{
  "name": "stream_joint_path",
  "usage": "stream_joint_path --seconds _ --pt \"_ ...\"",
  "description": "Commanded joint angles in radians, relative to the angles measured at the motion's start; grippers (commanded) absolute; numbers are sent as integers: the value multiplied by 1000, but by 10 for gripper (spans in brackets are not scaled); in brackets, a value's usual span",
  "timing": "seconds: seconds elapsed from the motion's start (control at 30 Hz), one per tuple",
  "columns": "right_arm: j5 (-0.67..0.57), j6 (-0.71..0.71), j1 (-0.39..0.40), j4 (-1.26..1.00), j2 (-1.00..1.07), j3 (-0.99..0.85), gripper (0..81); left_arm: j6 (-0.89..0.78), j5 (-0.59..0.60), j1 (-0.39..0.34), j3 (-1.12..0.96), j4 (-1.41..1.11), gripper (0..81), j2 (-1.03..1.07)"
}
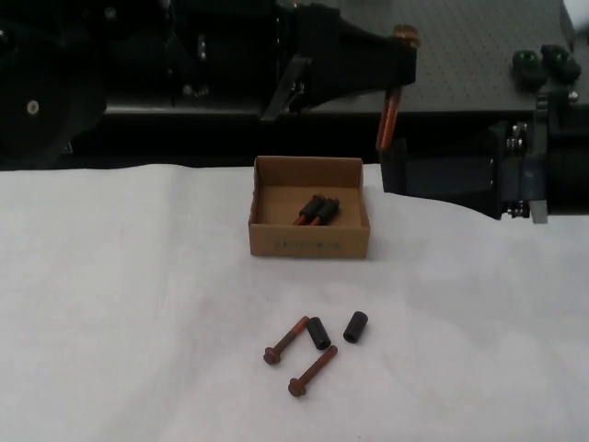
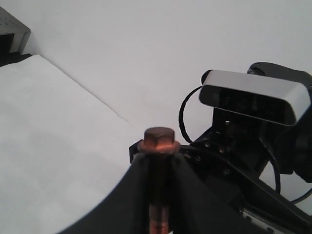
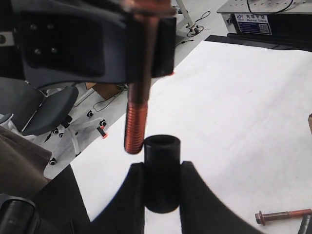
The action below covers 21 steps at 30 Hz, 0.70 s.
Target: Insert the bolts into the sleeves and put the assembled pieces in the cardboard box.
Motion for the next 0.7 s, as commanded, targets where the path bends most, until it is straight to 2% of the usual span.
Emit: stream_joint_path --seconds 0.0,0.2,0.67 --pt "-48 -13 -2 -2 -15 -5 26 12 6 -1 -10 -8 6 -13" --pt "-65 -55 -2 65 -15 -5 26 12 -7 -1 -10 -15 6 -13" --pt "-90 -62 -2 43 -15 -5 26 12 -6 -1 -10 -12 6 -13"
